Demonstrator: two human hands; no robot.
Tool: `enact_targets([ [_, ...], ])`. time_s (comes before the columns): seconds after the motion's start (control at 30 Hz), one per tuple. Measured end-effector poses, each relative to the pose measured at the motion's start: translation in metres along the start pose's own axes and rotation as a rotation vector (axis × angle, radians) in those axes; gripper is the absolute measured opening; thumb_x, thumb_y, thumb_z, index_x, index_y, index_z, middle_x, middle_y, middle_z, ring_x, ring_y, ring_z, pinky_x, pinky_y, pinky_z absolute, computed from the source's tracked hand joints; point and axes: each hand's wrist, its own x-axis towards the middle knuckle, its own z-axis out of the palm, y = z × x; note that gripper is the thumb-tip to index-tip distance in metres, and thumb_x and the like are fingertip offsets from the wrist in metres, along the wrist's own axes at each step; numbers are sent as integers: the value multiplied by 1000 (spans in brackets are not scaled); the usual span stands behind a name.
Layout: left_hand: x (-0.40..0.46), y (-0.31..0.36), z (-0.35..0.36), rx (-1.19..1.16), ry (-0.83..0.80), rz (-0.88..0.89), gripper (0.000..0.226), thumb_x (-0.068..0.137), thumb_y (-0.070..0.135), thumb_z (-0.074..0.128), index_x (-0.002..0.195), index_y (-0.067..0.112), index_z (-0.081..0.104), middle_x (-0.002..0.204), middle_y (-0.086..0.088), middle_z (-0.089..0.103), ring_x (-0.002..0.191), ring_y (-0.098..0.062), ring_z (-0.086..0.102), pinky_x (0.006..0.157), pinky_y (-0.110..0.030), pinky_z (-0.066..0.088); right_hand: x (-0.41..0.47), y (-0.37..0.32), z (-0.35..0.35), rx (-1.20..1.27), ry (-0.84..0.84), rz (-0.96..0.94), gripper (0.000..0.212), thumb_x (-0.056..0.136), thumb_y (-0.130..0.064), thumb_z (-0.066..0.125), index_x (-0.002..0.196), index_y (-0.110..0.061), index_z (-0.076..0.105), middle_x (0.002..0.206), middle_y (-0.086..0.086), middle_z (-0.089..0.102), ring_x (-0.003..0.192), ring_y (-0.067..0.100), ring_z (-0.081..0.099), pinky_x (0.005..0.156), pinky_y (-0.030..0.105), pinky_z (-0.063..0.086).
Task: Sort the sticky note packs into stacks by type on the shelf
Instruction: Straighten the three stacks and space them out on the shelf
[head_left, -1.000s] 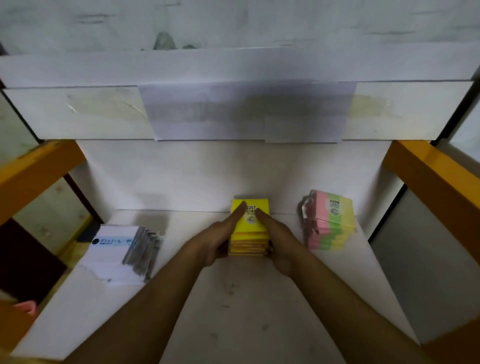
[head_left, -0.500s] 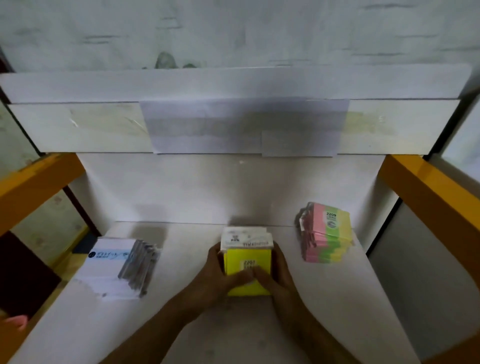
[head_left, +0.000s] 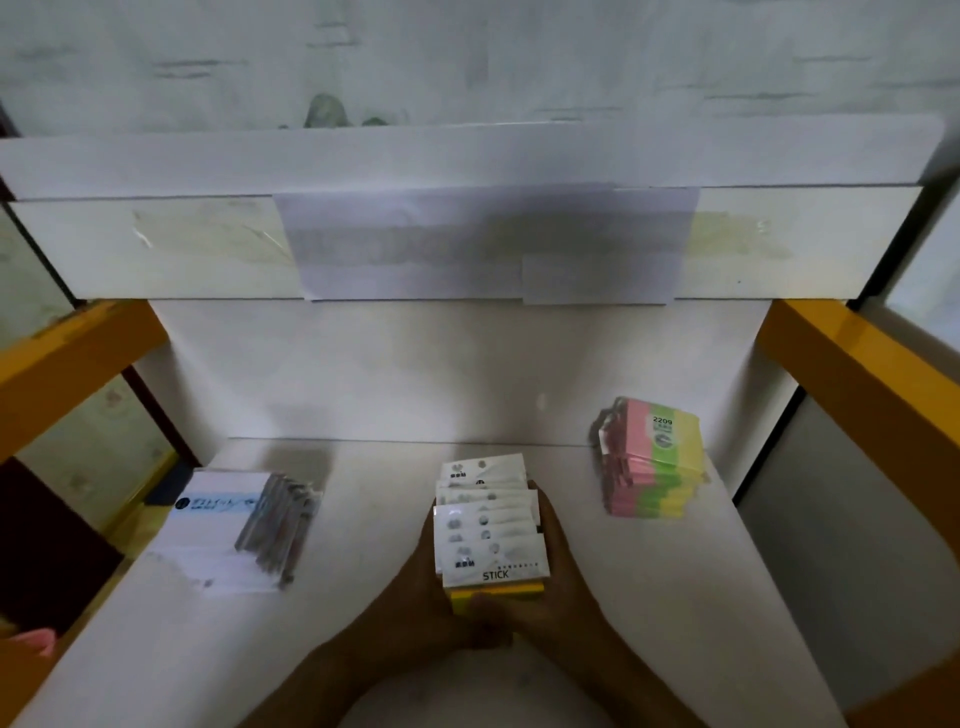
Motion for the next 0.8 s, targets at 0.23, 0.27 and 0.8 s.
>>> enact_targets([
  [0.23,13,12,-21,-71,-112,54,119,65,-4,83,147,29,3,146,26,41,135,-3,42,104,-21,42,8,-5,-24,-58,-127,-12,132,53,-4,92,149,-34,6,141,-19,48,131,5,48,101,29,48],
  [0.27,15,11,-21,-64,-93,49,119,65,1,86,149,25,5,148,18,42,136,-8,42,107,-27,42,9,-10,-26,-71,-158,-24,128,54,1,90,147,-34,11,139,-19,51,130,5,49,99,25,48],
  [0.8,19,-1,-19,-140,-43,-47,109,62,6,89,148,21,25,142,7,51,131,-14,50,103,-34,48,15,-10,-33,-181,-196,-18,111,53,5,89,143,-23,30,135,-4,58,126,15,54,95,33,51],
])
